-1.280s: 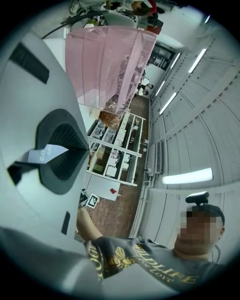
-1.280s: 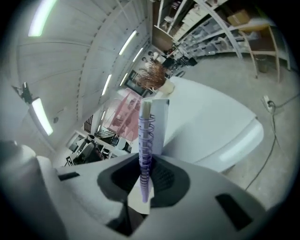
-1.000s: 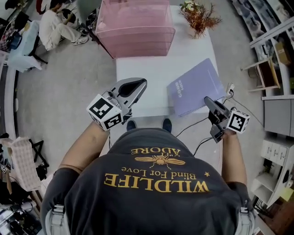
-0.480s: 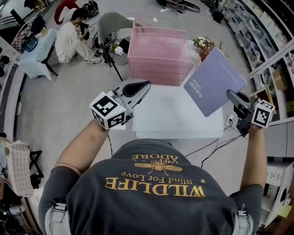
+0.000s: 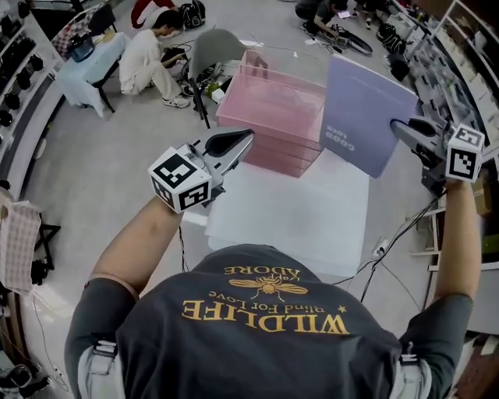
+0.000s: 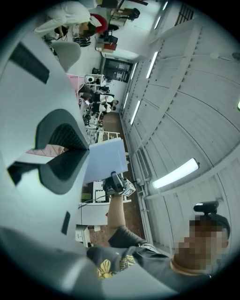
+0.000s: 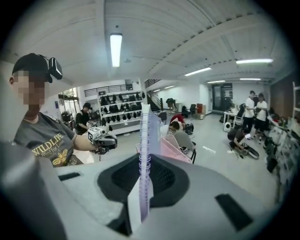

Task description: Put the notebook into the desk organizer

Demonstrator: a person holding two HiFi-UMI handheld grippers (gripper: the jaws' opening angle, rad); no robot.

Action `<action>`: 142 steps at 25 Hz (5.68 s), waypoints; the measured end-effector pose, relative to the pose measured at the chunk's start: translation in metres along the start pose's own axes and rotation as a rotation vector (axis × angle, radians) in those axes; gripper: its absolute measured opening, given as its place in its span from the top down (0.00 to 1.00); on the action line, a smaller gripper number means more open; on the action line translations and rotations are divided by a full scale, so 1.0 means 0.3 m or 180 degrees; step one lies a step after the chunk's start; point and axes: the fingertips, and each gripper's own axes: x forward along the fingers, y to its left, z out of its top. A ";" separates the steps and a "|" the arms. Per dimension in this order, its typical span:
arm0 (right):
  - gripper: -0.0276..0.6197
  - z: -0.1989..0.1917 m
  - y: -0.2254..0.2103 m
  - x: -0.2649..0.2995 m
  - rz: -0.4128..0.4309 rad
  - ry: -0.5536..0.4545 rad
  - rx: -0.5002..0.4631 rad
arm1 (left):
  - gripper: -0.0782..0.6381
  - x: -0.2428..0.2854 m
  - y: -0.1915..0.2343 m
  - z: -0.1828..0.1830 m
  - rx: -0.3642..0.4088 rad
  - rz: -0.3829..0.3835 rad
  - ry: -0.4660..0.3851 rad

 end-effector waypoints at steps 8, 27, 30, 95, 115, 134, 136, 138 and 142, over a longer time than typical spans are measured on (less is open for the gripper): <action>0.88 0.180 -0.127 0.257 0.0805 0.0572 -0.0643 | 0.89 -0.031 0.113 0.020 0.0090 0.0389 0.0039; 0.88 0.212 -0.058 0.617 0.2281 0.2268 -0.1262 | 0.89 -0.144 0.276 -0.030 -0.0037 0.0707 0.0092; 0.88 0.188 -0.065 0.725 0.2321 0.2396 -0.1276 | 0.89 -0.153 0.285 -0.053 -0.0081 0.0718 0.0113; 0.78 -0.201 0.184 0.052 -0.1342 -0.1642 0.0297 | 0.89 -0.180 -0.026 0.010 0.0039 0.0036 -0.0073; 0.96 -0.536 0.112 -0.138 -0.1231 -0.1771 0.0672 | 0.89 -0.090 -0.165 -0.115 -0.0256 0.0672 -0.0089; 0.96 -0.519 0.112 -0.111 -0.1278 -0.1616 0.0580 | 0.89 -0.083 -0.167 -0.088 -0.0220 0.0627 -0.0116; 0.96 -0.522 0.115 -0.112 -0.1289 -0.1598 0.0554 | 0.89 -0.086 -0.172 -0.090 -0.0213 0.0628 -0.0113; 0.96 -0.527 0.119 -0.109 -0.1294 -0.1592 0.0546 | 0.89 -0.089 -0.174 -0.095 -0.0212 0.0627 -0.0112; 0.96 -0.527 0.129 -0.102 -0.1293 -0.1553 0.0497 | 0.89 -0.098 -0.179 -0.098 -0.0221 0.0624 -0.0121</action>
